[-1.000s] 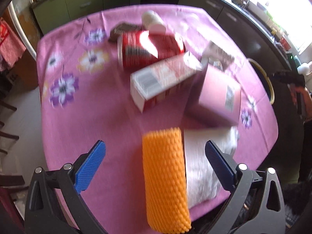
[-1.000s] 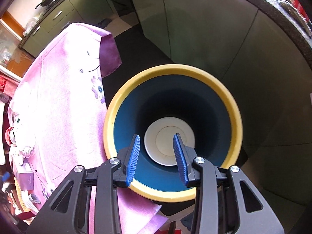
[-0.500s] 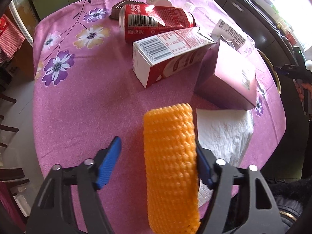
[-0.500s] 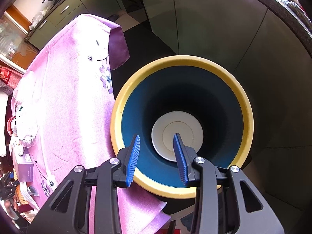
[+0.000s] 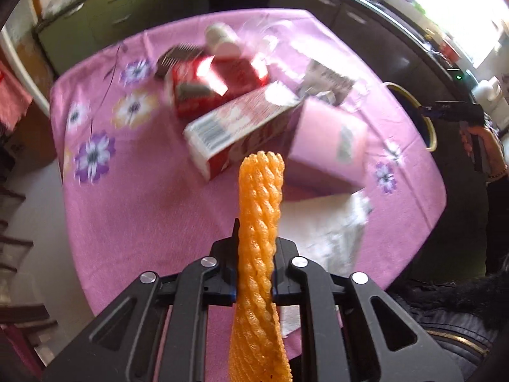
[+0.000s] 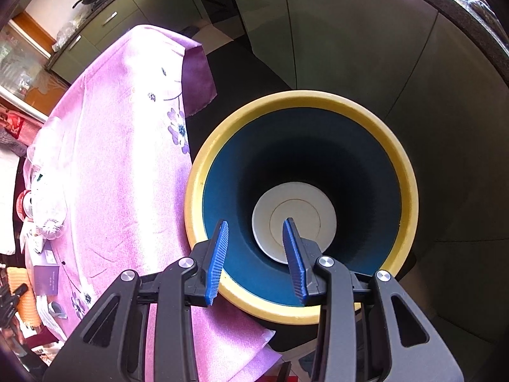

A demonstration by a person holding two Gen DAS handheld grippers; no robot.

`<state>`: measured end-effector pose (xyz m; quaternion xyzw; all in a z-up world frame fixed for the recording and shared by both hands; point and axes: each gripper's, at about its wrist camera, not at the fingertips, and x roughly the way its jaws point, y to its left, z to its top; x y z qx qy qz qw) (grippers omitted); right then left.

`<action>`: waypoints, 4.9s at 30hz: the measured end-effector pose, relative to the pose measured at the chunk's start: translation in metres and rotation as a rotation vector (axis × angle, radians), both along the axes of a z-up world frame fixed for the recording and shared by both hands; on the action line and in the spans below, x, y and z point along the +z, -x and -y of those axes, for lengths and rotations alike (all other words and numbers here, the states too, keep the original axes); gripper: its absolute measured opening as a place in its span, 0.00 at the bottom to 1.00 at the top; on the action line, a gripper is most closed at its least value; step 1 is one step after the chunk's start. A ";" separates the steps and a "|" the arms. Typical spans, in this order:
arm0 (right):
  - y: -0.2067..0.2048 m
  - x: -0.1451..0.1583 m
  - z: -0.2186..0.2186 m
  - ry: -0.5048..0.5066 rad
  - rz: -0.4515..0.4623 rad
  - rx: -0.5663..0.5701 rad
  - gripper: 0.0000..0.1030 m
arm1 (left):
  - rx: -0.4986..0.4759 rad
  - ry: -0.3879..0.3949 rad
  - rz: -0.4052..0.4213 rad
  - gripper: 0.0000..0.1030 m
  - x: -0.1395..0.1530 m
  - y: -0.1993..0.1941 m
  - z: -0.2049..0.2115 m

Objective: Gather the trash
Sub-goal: 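Carry the orange sleeve over the bin and open the left tool, then move the right tool to the clear water bottle and grasp its label, then carry the water bottle over the bin and open the right tool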

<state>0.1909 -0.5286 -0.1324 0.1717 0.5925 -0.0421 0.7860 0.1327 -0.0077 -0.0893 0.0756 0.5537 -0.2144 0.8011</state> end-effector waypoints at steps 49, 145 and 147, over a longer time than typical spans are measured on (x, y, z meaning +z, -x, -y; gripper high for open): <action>0.104 0.061 -0.002 0.027 0.158 0.091 0.52 | -0.289 0.376 0.344 0.81 0.108 -0.075 0.194; -0.007 -0.035 0.050 0.138 -0.058 -0.110 0.78 | -0.258 0.278 0.339 0.94 0.039 -0.057 0.072; 0.004 -0.023 0.046 0.134 -0.023 -0.117 0.78 | -0.266 0.272 0.330 0.94 0.038 -0.052 0.074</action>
